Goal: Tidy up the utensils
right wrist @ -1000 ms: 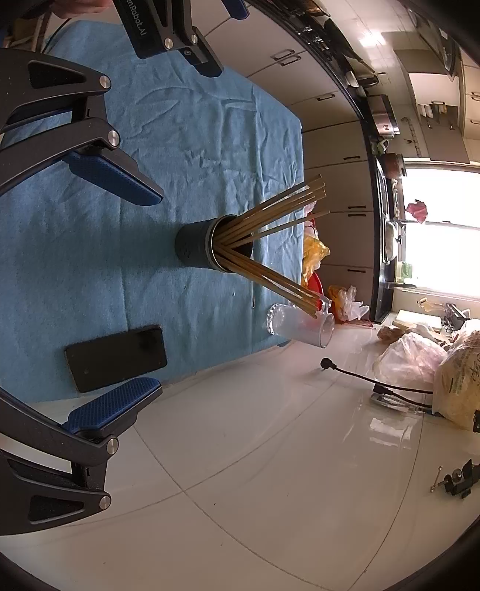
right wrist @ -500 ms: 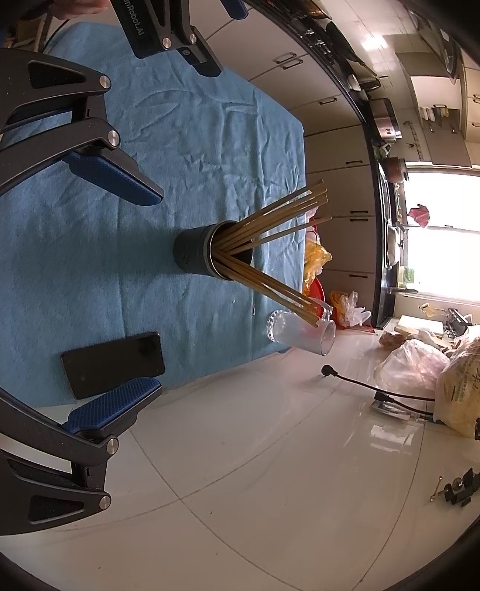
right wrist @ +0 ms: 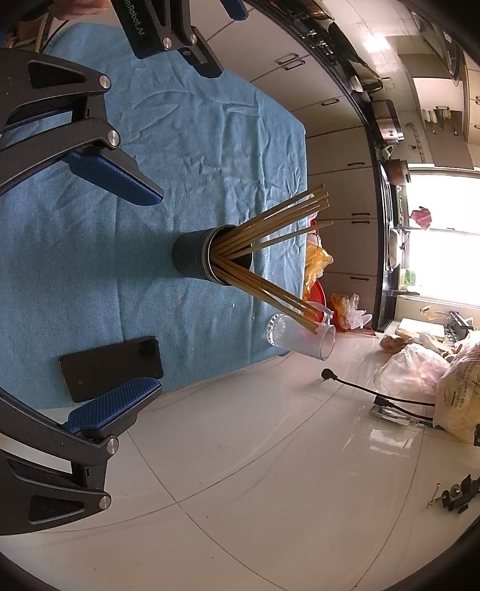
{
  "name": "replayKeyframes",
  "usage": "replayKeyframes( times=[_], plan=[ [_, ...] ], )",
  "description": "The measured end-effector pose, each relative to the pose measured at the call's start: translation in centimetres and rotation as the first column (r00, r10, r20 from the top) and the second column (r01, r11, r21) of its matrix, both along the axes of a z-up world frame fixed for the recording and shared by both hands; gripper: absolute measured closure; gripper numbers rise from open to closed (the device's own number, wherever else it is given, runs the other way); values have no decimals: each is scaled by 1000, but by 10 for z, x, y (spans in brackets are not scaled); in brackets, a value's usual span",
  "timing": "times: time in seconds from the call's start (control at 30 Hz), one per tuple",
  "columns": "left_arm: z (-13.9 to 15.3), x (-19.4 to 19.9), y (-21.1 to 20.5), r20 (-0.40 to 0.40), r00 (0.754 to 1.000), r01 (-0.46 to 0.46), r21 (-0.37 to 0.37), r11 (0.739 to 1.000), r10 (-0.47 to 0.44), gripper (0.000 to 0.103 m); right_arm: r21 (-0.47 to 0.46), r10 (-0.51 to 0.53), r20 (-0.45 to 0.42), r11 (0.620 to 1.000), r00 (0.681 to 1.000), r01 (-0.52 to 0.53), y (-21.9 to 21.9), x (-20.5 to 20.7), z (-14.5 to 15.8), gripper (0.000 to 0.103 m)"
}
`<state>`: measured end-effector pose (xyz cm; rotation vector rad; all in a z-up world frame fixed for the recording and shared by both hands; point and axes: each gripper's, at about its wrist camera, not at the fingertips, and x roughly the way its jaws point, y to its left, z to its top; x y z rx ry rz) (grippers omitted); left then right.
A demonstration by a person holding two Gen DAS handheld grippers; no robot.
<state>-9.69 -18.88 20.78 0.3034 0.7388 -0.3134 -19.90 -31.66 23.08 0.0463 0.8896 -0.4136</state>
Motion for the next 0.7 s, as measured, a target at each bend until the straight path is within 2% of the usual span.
replayKeyframes(
  times=[0.7],
  plan=[
    [4, 2, -7, 4, 1000, 11, -6, 1000, -11, 0, -7, 2, -2, 1000, 1000, -2, 0, 0, 2, 7]
  ],
)
